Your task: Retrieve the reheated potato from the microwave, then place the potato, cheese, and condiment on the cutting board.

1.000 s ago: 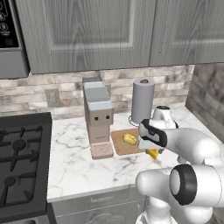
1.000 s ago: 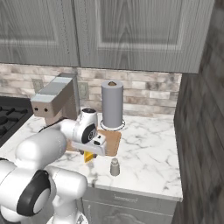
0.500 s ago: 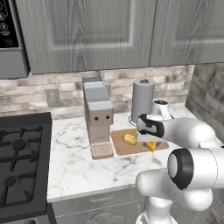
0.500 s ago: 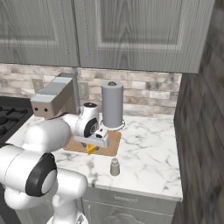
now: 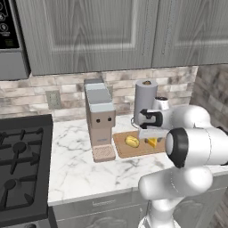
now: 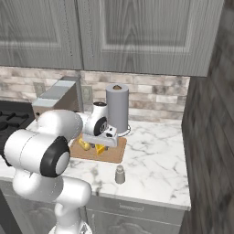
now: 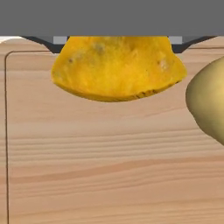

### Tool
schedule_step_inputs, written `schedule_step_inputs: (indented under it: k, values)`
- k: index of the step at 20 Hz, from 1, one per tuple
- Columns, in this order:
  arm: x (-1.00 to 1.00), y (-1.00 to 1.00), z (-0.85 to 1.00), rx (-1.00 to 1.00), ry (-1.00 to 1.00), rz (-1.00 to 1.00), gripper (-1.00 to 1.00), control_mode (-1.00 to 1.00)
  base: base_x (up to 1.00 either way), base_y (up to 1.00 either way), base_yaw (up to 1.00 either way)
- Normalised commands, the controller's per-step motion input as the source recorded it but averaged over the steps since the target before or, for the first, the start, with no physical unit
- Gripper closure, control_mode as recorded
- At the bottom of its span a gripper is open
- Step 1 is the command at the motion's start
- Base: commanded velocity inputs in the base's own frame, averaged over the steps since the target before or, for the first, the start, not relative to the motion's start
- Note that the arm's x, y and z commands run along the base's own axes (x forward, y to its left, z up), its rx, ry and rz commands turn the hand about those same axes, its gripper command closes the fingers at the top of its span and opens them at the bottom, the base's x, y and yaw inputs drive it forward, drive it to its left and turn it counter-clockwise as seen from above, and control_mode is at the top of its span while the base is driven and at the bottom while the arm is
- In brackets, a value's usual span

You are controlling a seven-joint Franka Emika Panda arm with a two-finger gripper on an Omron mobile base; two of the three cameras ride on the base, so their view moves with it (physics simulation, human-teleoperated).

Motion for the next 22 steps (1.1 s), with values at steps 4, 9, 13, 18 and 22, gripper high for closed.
schedule_step_inputs:
  k: [4,9,13,18,22]
  values:
    - [0.19,0.16,0.00,0.00,0.02,0.00,1.00,-1.00,0.00,0.00,0.00]
    - [0.26,0.22,0.00,0.00,0.00,0.00,1.00,-1.00,0.00,0.00,0.00]
    - [0.25,0.17,-0.02,0.02,0.00,0.00,1.00,-1.00,0.00,0.00,0.00]
    - [0.12,0.11,-0.12,0.00,0.01,0.00,1.00,-1.00,0.00,0.00,0.00]
    - [0.04,0.16,-0.20,0.01,0.04,0.00,1.00,-1.00,0.00,0.00,0.00]
